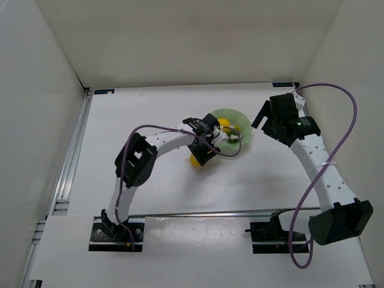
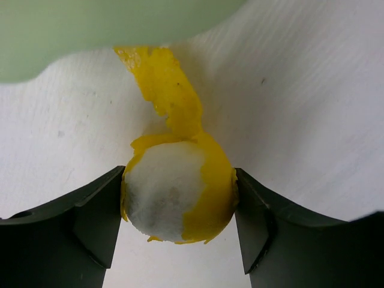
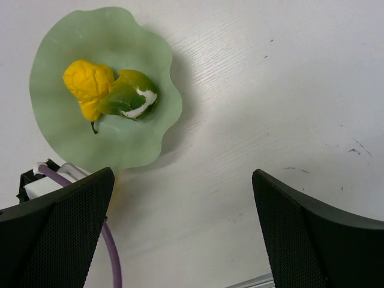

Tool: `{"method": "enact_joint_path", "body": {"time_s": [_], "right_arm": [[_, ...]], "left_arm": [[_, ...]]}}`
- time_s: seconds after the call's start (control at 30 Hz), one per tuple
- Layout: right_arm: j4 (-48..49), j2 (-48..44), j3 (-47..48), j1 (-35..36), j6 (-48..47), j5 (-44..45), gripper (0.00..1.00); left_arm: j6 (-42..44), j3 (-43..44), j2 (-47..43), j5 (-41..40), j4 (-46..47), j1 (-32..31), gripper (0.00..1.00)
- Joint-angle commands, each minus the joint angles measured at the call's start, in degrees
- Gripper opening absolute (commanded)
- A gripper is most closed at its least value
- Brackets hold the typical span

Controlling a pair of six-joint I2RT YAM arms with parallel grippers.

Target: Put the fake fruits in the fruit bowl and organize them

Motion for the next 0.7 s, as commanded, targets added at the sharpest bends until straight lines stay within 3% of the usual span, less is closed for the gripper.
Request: {"method": "enact_joint_path", "body": {"time_s": [0.0, 0.07, 0.33, 0.5, 0.53, 0.57, 0.67], "right_arm": [[-0.22, -2.09, -0.43, -0.30, 0.93, 2.21, 1.00], [-0.22, -2.09, -0.43, -0.30, 0.93, 1.69, 1.00], [0.92, -2.09, -2.71, -0.30, 1.46, 1.16, 1.00], [0.92, -2.09, -3.24, -0.30, 1.46, 1.69, 1.00], [0.40, -2.79, -3.24, -0.30, 1.46, 2.38, 1.00], [0.39, -3.58, -3.24, -0.30, 1.46, 2.39, 1.00], [-0.31, -5.78, -3.86, -0.82, 1.46, 4.14, 1.00]], "left_arm": [[0.50, 0.08, -6.10, 3.65, -3.86, 2.07, 0.27], [0.50, 0.08, -7.69, 2.08, -6.40, 2.07, 0.22], [3.22, 13.07, -9.81, -2.76, -12.04, 0.40, 0.25], [4.98, 20.70, -4.28, -5.05, -4.58, 0.40, 0.35], [4.98, 23.08, -2.53, -5.05, -4.57, -0.12, 0.45], [4.98, 25.37, 0.80, -5.05, -4.57, -0.13, 0.60], [4.98, 31.18, 5.21, -6.80, -1.59, -0.65, 0.63]]}}
